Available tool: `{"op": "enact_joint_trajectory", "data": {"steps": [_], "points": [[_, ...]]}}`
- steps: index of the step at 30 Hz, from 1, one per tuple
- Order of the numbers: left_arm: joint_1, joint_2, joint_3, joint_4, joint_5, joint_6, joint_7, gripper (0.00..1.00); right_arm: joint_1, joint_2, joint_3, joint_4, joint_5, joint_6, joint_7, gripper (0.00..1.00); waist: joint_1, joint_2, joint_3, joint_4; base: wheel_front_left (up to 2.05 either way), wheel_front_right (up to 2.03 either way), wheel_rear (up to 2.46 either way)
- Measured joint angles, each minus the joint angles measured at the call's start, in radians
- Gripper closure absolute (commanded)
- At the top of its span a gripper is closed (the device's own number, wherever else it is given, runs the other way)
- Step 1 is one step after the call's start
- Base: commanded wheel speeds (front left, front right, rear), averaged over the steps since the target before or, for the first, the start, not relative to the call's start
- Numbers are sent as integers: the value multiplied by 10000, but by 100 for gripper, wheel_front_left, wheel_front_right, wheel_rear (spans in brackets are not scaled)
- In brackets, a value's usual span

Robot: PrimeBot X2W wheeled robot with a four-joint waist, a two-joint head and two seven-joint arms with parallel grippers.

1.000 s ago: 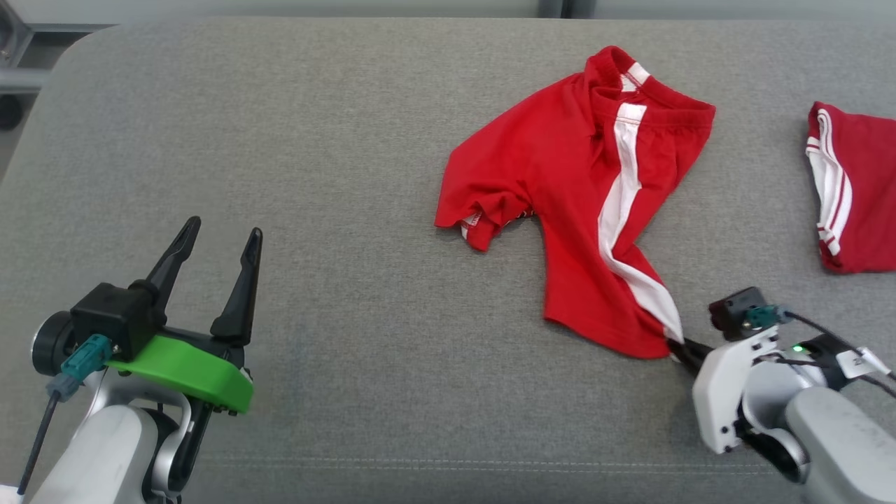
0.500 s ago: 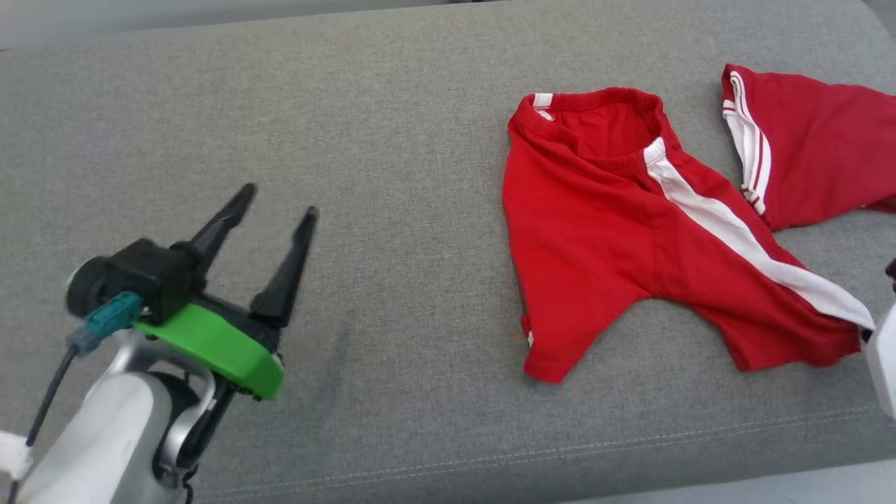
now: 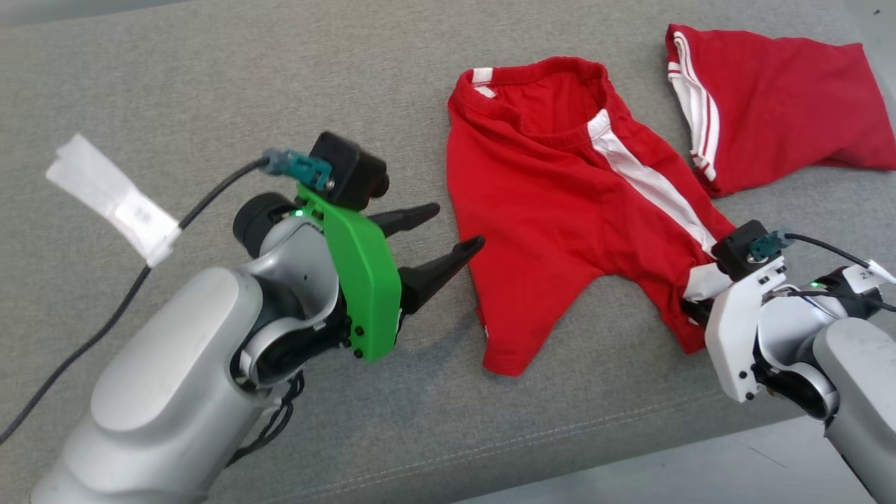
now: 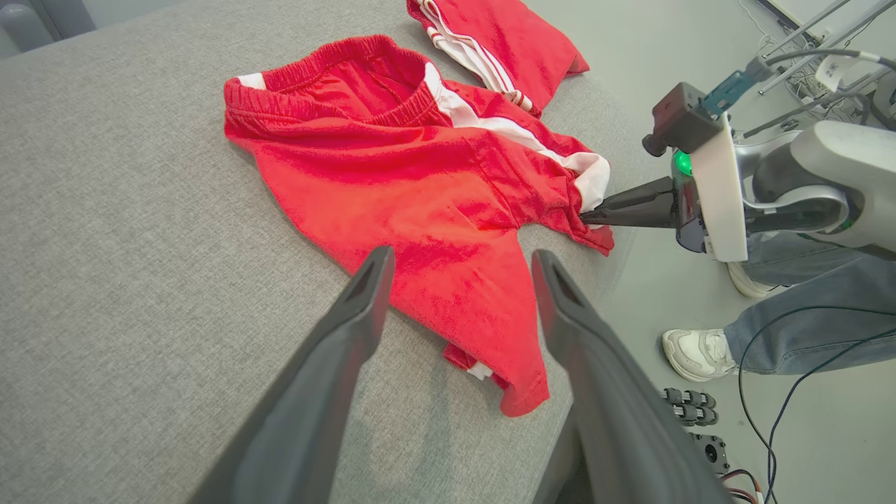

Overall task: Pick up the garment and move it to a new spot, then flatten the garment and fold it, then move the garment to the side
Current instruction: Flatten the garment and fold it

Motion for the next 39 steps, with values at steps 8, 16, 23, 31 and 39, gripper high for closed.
{"op": "enact_joint_trajectory", "data": {"steps": [8, 16, 23, 31, 39], "points": [[-1939, -577, -148, 621, 355, 408, 1563, 0, -575, 702, 698, -35, -42, 0, -10, 100, 0, 0, 203, -924, 0, 0, 0], [-3406, -696, -132, 1691, 1300, 828, 2234, 0, -1184, 1360, 1289, -77, 6, 4, -374, 100, 0, 0, 643, -1915, 0, 0, 0], [-4160, -773, -205, 2575, 1802, 867, 2435, 0, -1690, 1866, 1737, 102, 21, 13, -813, 100, 0, 0, 1253, -2641, 0, 0, 0], [-4240, -809, -303, 3323, 1866, 756, 2341, 0, -2215, 2389, 2111, 520, 94, 79, -1417, 100, 0, 0, 1880, -3424, 0, 0, 0], [-4652, -1116, -382, 3896, 2105, 566, 1841, 0, -2499, 2732, 2383, 949, 222, 115, -2008, 100, 0, 0, 2165, -3965, 0, 0, 0]]}}
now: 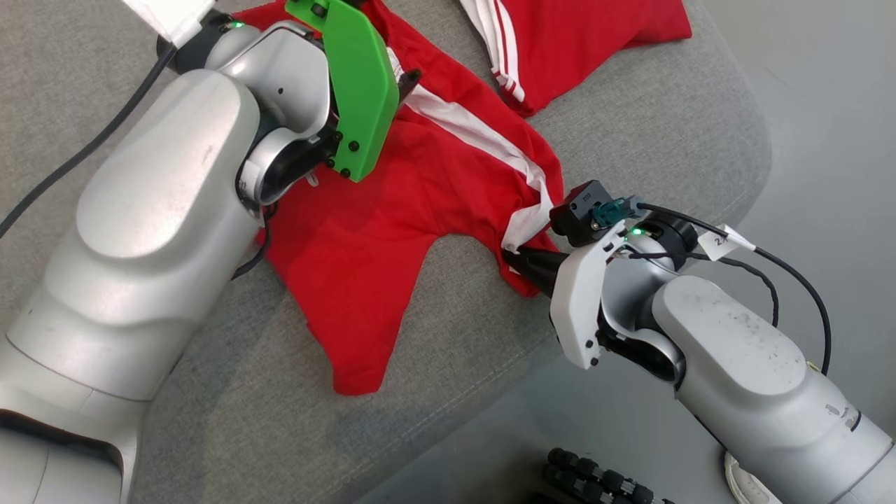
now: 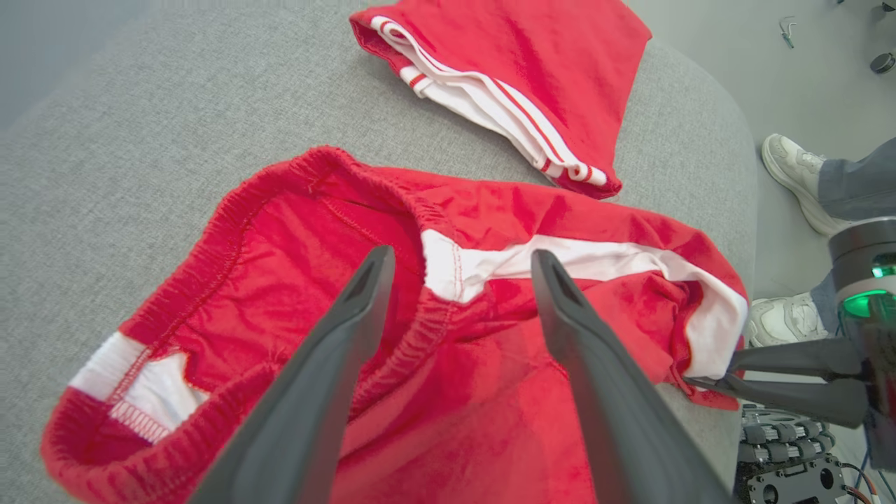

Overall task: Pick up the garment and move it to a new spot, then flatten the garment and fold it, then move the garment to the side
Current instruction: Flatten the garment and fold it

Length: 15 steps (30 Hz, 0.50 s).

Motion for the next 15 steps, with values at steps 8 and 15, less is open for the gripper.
{"op": "enact_joint_trajectory", "data": {"steps": [8, 15], "points": [[-157, -65, -228, 830, 330, -96, -213, 0, -261, 244, 391, 462, 148, 0, -479, 100, 0, 0, 38, -261, 0, 0, 0], [-168, 142, -259, 1415, 476, -180, -403, 0, -398, 353, 558, 719, 326, 21, -836, 100, 0, 0, 145, -436, 0, 0, 0]]}}
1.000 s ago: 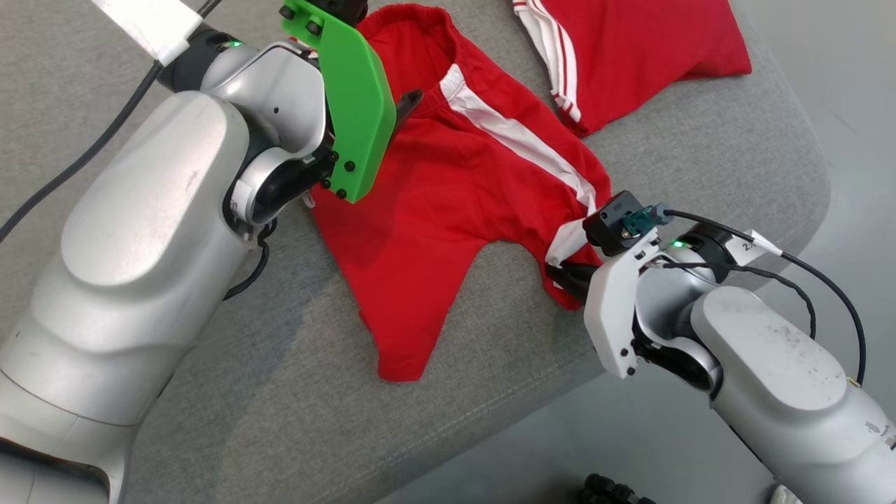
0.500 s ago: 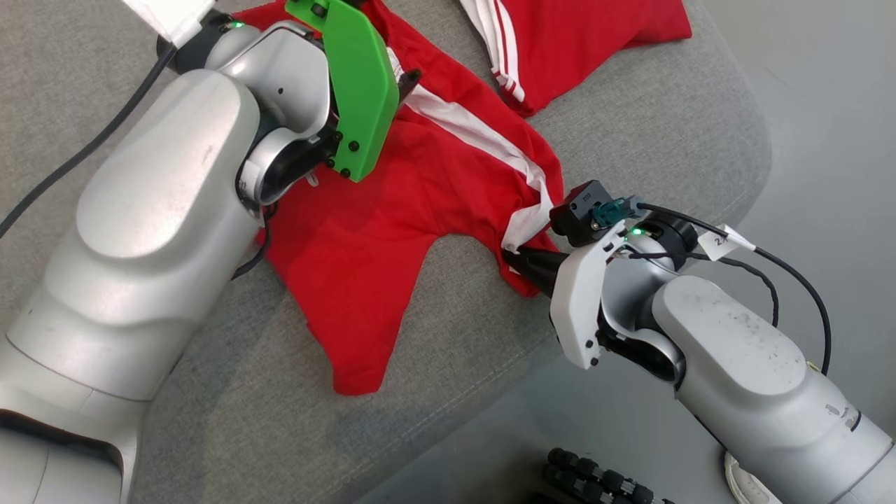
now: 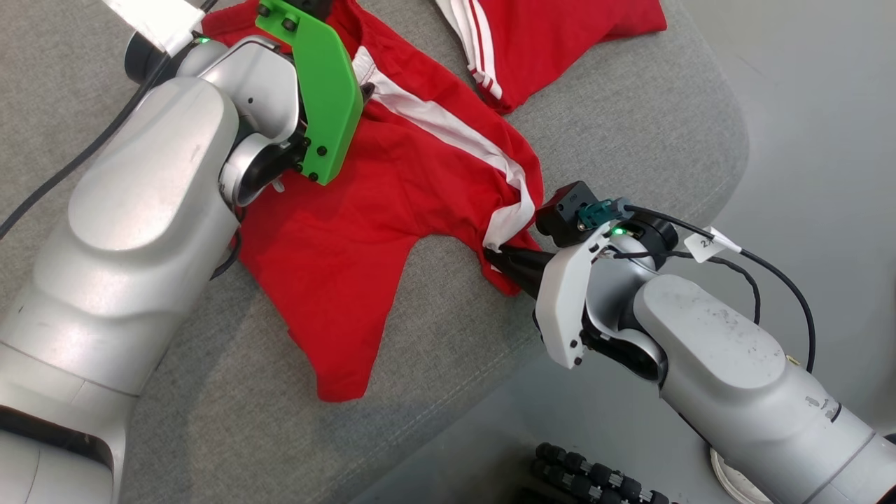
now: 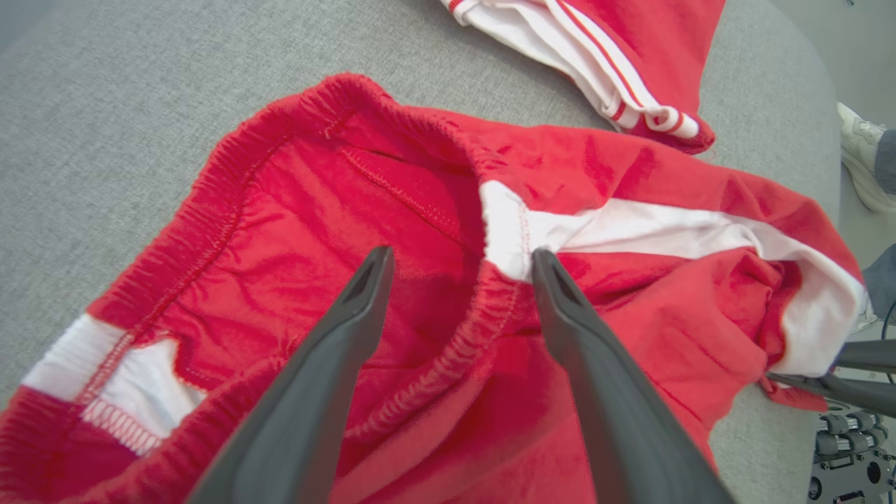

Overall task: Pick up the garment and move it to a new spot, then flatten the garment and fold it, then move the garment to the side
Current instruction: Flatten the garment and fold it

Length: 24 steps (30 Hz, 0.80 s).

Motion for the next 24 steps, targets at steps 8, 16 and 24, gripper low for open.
{"op": "enact_joint_trajectory", "data": {"steps": [8, 16, 24], "points": [[1, -228, 58, 464, -255, -144, -222, 100, -133, 40, 123, 433, 140, 42, -336, 100, -1, 0, -51, 54, 0, 0, 0], [-1, -913, 297, 593, -1043, -301, -527, 100, -254, -142, 360, 834, 226, 42, -512, 100, 0, 0, -359, 331, 0, 0, 0], [-445, -993, 1024, 56, -1889, -355, -980, 100, -427, -1214, 435, 882, 270, 10, -686, 100, -1, 0, -788, 707, 0, 0, 0]]}}
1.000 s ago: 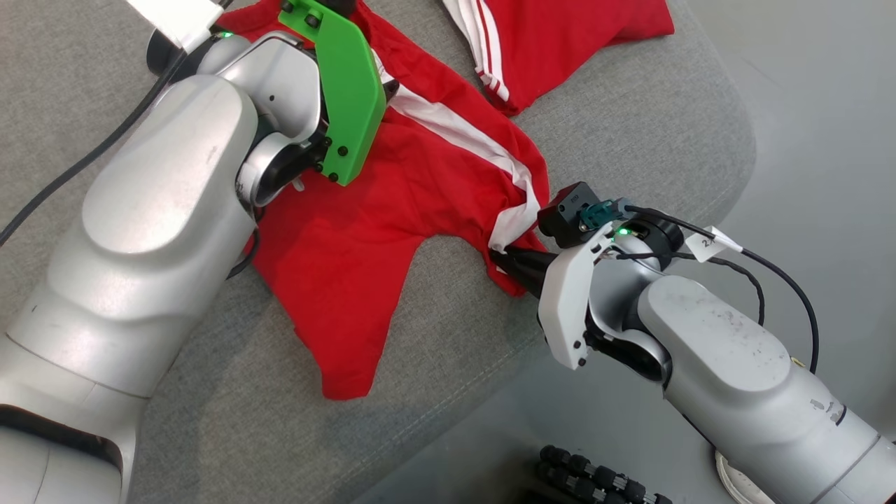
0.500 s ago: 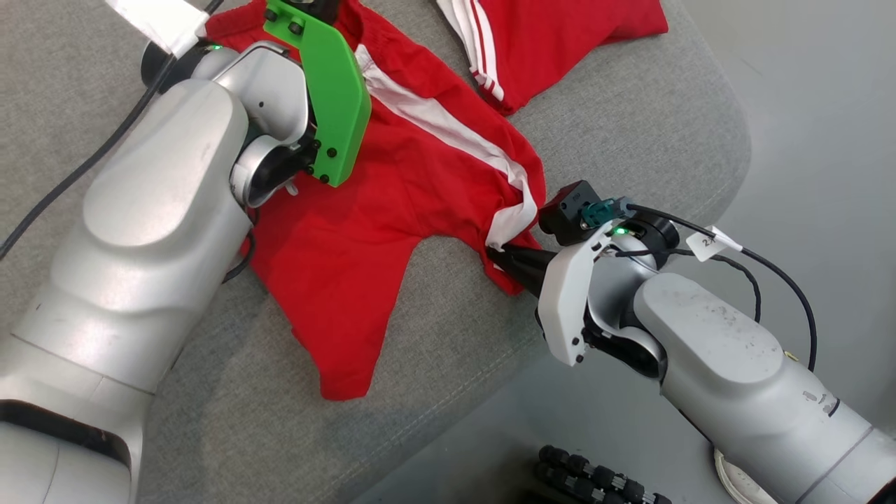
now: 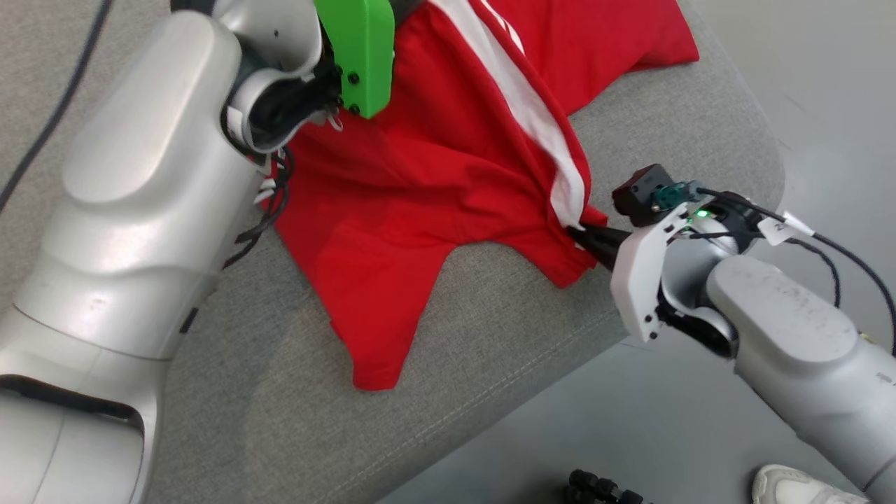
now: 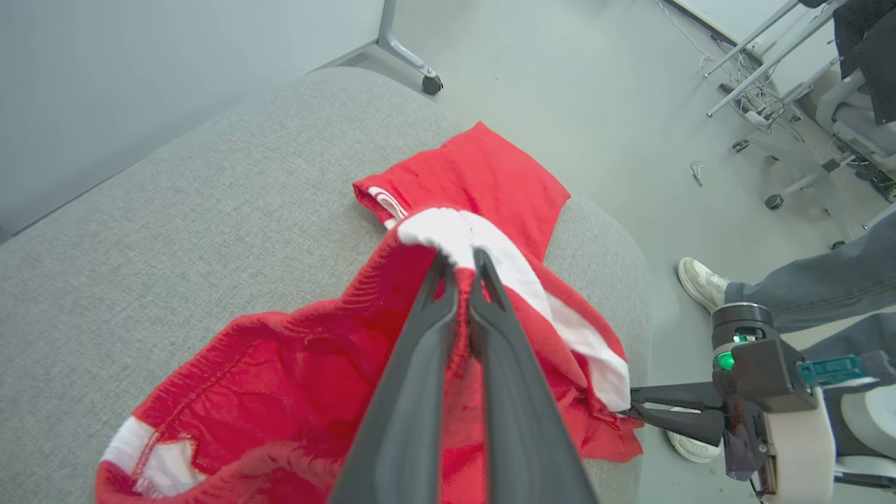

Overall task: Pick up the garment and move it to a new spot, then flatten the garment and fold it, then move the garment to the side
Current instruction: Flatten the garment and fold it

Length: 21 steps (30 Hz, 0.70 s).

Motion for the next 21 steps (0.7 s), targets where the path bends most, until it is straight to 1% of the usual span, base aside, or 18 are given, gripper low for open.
{"op": "enact_joint_trajectory", "data": {"steps": [2, 6, 7, 9, 10, 12, 15, 17, 19, 21], "points": [[-313, 44, 376, -253, -169, -54, -215, 100, -117, -477, 8, -136, 59, -8, 0, 100, 0, 0, -172, 155, 0, 0, 0], [-728, 476, 907, -487, -314, -73, -405, 100, -985, -1239, 194, -1020, 290, -48, 6, 100, 0, 0, -560, 539, 0, 0, 0], [-744, 746, 1026, -502, -314, -73, -483, 100, -1613, -1423, 205, -1726, 667, -48, 6, 100, 0, 0, -775, 755, 0, 0, 0], [-743, 936, 1156, -579, -326, -73, -598, 100, -2183, -1475, 69, -2523, 1319, -46, 2, 100, 0, 0, -1001, 981, 0, 0, 0], [-743, 1026, 1166, -686, -320, -73, -685, 100, -2446, -1524, -54, -2844, 1569, -46, 2, 100, 0, 0, -1117, 1096, 0, 0, 0], [-745, 1137, 1306, -909, -311, -75, -892, 100, -2958, -1923, -414, -3256, 1937, -46, 17, 100, 0, 0, -1356, 1336, 0, 0, 0], [-758, 1446, 1521, -1225, -274, -75, -1108, 100, -3390, -2851, -1206, -3415, 2736, -46, 305, 100, 0, -1, -1727, 1704, 0, 0, 0], [-755, 1837, 1457, -1400, 25, -75, -1145, 100, -3336, -3346, -1511, -3409, 3471, -52, 658, 100, 0, -1, -1982, 1959, 0, 0, 0], [-645, 2207, 1409, -1524, 226, -75, -1197, 100, -3046, -3614, -1795, -3384, 4149, -65, 836, 100, 0, -1, -2238, 2215, 0, 0, 0], [-196, 2456, 1388, -1697, 330, -77, -1396, 100, -2577, -3854, -1856, -3333, 4429, -63, 943, 100, 0, -1, -2500, 2479, 0, 0, 0]]}}
